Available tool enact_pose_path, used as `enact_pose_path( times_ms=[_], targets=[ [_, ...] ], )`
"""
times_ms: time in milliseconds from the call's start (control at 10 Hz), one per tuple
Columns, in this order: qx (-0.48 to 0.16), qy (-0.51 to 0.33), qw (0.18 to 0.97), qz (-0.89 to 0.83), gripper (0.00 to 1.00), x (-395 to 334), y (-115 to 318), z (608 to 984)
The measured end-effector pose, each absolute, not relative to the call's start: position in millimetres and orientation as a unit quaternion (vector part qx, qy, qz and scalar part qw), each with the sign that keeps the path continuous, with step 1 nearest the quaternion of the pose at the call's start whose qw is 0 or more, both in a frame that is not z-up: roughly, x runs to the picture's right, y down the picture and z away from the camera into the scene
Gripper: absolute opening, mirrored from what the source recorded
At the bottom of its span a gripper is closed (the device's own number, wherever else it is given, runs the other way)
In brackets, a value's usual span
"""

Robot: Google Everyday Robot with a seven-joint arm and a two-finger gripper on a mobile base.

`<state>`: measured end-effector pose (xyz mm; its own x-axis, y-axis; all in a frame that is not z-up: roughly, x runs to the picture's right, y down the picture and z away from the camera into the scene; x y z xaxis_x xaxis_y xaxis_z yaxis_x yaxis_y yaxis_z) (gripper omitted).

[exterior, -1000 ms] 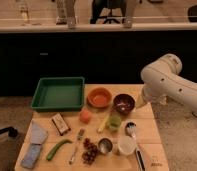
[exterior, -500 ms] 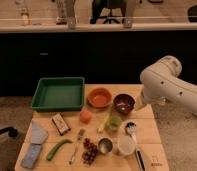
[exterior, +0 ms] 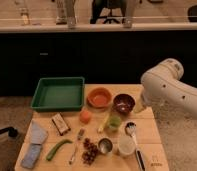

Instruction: Place pepper in red bowl

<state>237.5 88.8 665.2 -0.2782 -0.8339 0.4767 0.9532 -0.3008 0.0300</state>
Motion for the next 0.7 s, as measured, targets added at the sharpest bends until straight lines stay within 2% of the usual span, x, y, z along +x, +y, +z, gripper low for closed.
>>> enact_pose_path(
  times_ms=[700],
  targets=[
    [-0.157, -0.197, 0.457, -0.853, 0.80, 175.4, 106.9, 657.6]
  ],
)
